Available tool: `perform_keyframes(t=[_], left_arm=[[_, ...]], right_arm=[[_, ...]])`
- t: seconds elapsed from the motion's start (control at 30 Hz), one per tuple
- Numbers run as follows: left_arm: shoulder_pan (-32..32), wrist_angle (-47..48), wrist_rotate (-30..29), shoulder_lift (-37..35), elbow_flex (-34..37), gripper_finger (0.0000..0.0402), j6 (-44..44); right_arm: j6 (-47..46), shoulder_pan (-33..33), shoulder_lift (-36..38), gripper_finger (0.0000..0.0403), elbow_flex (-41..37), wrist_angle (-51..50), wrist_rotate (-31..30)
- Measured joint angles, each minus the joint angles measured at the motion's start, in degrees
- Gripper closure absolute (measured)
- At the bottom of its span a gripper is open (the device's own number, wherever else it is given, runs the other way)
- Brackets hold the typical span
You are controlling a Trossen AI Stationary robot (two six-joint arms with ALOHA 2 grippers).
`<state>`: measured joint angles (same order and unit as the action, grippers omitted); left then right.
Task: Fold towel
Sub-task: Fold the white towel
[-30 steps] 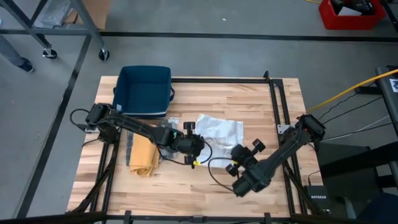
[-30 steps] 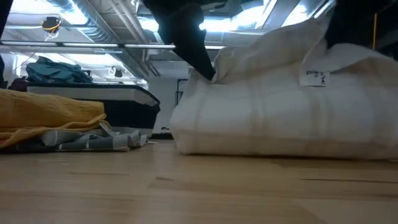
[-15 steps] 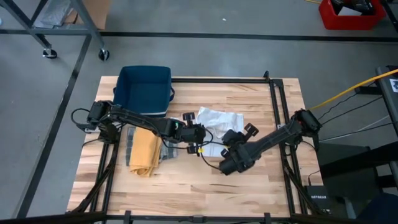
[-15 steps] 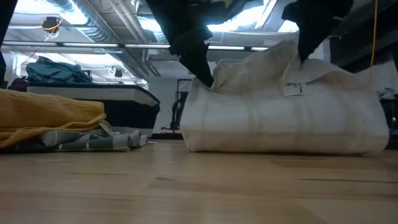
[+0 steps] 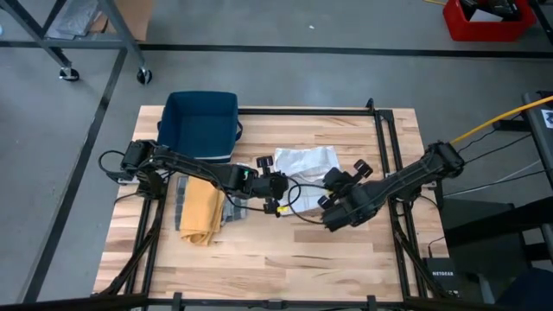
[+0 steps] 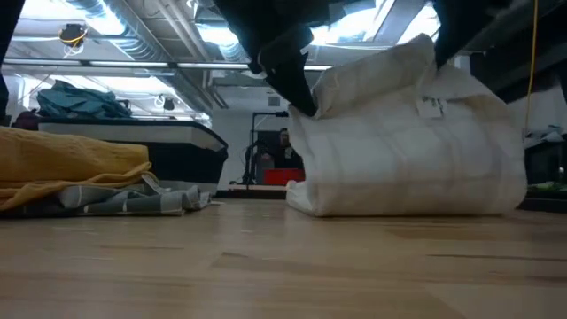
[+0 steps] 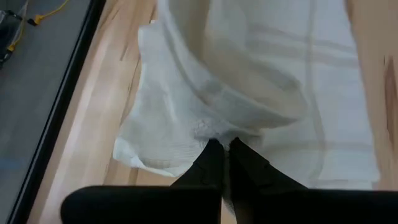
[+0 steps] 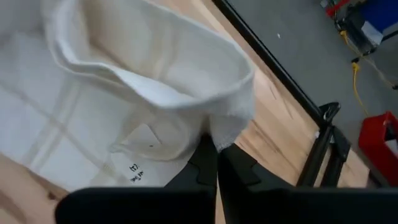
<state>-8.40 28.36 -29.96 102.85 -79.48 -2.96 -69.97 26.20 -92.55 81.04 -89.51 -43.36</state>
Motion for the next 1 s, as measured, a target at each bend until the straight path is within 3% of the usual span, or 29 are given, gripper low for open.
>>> perform_keyframes(t=[0.27, 0.4, 0.73, 1.0], left_arm=[[0.71, -0.86, 0.04, 0.0, -0.02, 0.0401, -2.07], [2.37, -1.42, -0.02, 0.02, -0.02, 0.0401, -3.55], [7.29, -1.44, 0.0, 0.02, -0.02, 0.0401, -4.55], [10.18, -2.34, 0.09, 3.18, 0.33, 0.0401, -4.76]], right_arm=[[-1.65, -0.15, 9.13, 0.0402, -17.41, 16.01, 0.72], [-1.61, -2.14, 10.74, 0.0402, -22.61, 18.82, 0.09], [5.63, -9.28, 11.28, 0.0402, -25.27, 22.04, -4.2], [18.42, -17.69, 11.54, 0.0402, -25.29, 26.97, -1.79]])
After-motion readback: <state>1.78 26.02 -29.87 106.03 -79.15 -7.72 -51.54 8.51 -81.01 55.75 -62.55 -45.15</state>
